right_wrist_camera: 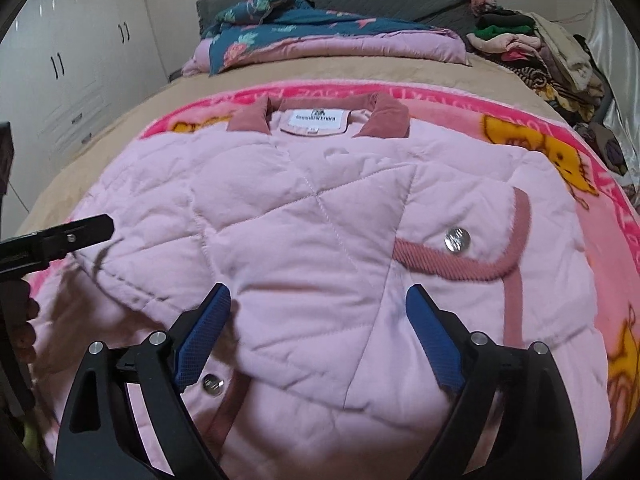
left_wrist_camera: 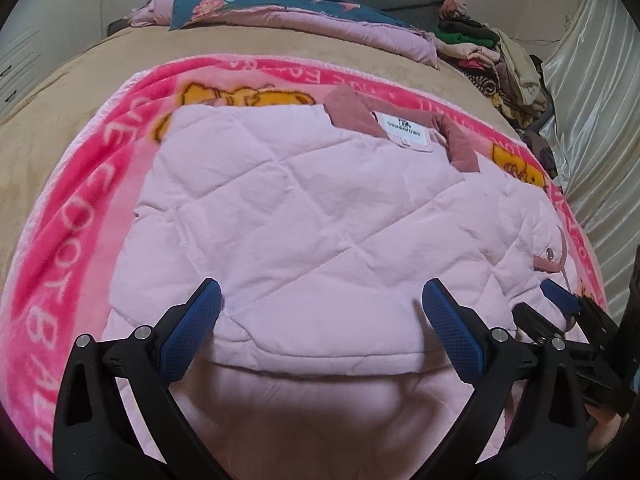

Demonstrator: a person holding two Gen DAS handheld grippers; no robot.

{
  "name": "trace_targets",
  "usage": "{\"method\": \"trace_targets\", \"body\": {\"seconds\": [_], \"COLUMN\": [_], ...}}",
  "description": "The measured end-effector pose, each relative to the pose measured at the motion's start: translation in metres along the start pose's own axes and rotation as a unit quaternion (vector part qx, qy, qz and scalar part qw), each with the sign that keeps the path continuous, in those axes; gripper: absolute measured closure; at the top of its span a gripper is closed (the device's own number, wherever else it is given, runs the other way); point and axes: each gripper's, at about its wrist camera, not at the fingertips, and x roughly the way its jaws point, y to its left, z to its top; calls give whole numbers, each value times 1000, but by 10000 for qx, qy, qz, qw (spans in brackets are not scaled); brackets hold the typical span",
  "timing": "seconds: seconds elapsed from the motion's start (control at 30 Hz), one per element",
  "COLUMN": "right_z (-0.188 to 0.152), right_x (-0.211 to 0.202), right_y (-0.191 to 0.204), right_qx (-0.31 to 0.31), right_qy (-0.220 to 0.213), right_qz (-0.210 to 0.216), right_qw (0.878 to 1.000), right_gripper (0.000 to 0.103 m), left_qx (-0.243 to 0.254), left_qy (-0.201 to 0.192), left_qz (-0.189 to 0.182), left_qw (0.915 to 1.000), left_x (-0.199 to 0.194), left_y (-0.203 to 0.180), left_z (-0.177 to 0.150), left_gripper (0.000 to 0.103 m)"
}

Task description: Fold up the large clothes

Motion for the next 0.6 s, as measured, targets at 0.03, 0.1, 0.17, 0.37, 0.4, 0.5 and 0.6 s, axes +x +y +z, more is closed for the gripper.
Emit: {"method": "trace_targets", "body": {"seconds": [0.03, 0.1, 0.17, 0.37, 0.4, 0.5, 0.6], "right_z": [-1, -2, -2, -2, -2, -2, -1], "right_x": [-4, -16, -24, -46, -47, -56, -65], "right_y": [-1, -5, -7, -7, -7, -5, -2], "right_qx": [80, 246, 316, 358, 364, 346, 333], "right_qy": [-36, -142, -190, -372, -377, -424, -515], "right_qz": [35, 114, 106, -3, -4, 3, 25], "right_qw": [10000, 9995, 9993, 9987, 9986, 9985, 9981], "right_gripper": [12, 11, 9, 5, 5, 5, 4], "left_qx": [22, 37, 7, -28, -24, -38, -5], "left_qy": [-12, -31, -29, -90, -98, -134, -195], "left_qz": [20, 31, -12, -32, -33, -16, -55], "left_qw": [10000, 10000, 10000, 10000, 9999, 9999, 9998], "left_x": [-2, -5, -8, -19, -22, -29, -37], "left_y": [-1, -3, -4, -6, -7, -9, -12], "left_z": [0, -1, -2, -3, -4, -6, -7], "left_gripper": [8, 8, 8, 8, 8, 8, 8]}}
